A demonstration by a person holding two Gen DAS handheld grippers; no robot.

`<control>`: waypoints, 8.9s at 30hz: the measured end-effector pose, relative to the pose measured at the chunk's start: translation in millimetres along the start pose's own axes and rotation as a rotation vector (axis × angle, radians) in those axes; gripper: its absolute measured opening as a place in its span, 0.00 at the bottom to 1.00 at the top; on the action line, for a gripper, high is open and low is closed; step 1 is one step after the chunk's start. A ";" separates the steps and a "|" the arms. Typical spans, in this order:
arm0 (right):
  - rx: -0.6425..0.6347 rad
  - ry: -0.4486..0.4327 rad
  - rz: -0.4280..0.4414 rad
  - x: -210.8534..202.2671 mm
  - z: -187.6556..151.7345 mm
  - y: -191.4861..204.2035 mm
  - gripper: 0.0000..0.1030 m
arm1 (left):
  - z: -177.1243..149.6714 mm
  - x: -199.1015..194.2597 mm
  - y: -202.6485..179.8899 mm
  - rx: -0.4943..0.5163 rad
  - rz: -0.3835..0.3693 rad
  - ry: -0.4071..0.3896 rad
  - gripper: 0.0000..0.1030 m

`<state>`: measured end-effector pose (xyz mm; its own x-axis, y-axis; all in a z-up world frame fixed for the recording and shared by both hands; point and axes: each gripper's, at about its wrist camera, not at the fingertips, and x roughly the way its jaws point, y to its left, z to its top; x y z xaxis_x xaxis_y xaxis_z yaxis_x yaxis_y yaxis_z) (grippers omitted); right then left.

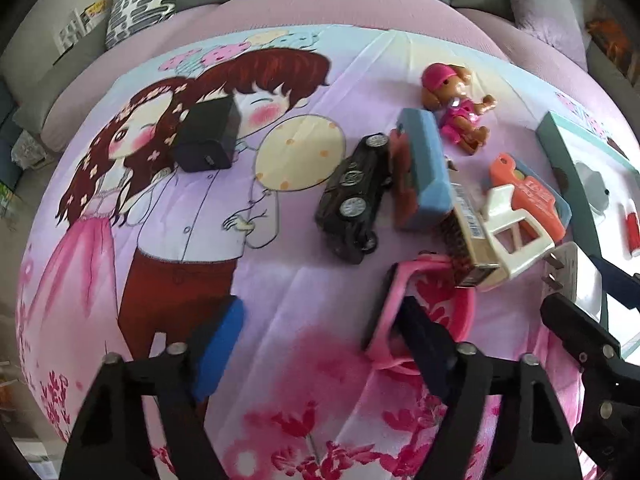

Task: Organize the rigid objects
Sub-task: 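Grasp the pink band watch with the left tool while the right tool grasps the white charger, then carry the pink watch and white charger into the tray and release both, then move both open tools back toward the remaining objects, then grasp the black toy car with the left tool while the right tool grasps the white claw clip, then carry the black toy car and white claw clip into the tray and release both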

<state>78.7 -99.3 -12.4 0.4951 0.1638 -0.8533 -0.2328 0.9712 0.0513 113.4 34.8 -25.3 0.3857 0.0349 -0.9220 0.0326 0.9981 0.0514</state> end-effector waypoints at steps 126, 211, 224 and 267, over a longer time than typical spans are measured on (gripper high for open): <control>0.473 -0.219 -0.385 -69.6 -34.0 -220.5 1.00 | 36.1 -77.7 -163.0 -0.014 -0.176 -0.353 0.84; -0.034 -0.037 0.119 43.2 10.9 21.9 0.63 | 44.9 12.0 24.8 -0.201 -0.083 -0.119 0.61; -0.013 -0.041 0.122 43.1 10.9 18.5 0.58 | 45.2 8.9 11.5 -0.137 -0.107 -0.172 0.32; 0.111 -0.222 0.135 -16.0 22.2 -19.3 0.58 | 41.7 -77.6 21.4 -0.204 -0.130 -0.381 0.26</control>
<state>93.9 -116.8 11.8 0.6399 0.3148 -0.7010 -0.2219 0.9491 0.2236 122.6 51.4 63.3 0.7036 -0.0742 -0.7067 -0.0646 0.9837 -0.1676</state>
